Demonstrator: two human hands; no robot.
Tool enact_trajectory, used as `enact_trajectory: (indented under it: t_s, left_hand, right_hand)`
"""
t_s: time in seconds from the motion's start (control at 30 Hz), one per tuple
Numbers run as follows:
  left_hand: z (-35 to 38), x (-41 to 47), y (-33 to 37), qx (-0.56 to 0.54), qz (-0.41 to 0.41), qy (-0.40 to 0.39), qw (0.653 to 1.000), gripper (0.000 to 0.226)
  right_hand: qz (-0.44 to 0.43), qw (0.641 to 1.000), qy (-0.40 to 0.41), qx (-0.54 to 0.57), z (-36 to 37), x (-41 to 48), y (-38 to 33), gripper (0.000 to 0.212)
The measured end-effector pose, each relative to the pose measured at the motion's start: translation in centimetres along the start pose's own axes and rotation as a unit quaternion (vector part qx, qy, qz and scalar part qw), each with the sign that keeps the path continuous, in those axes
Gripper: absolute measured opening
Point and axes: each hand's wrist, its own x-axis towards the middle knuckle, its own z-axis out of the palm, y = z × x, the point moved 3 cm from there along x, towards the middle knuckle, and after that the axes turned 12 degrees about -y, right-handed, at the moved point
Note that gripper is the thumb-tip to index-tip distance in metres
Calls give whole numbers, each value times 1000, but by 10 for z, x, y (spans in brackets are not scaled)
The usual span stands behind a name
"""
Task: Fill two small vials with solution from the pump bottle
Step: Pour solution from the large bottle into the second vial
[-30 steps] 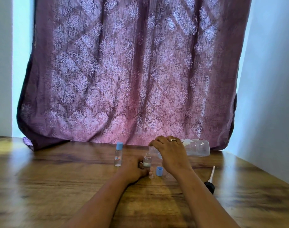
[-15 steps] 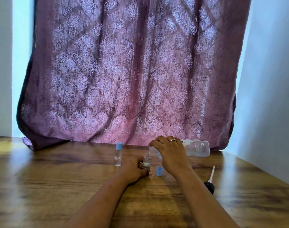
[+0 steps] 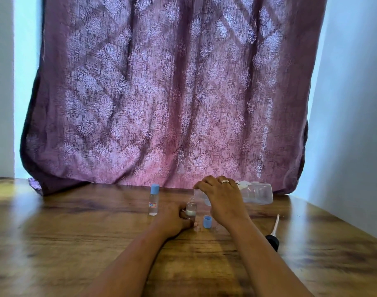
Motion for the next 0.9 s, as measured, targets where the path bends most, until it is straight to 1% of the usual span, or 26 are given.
enact_trajectory:
  t_s: [0.43, 0.7, 0.9]
  left_hand:
    - [0, 2, -2, 11, -10, 4, 1000, 30]
    - [0, 2, -2, 11, -16, -6, 1000, 25]
    - [0, 1, -2, 1, -23, -9, 1000, 31]
  right_hand:
    - [-1, 1000, 1, 5, 0, -1, 0, 69]
    - [-2, 1000, -2, 5, 0, 0, 0, 70]
    - [-2, 1000, 0, 1, -1, 0, 0, 68]
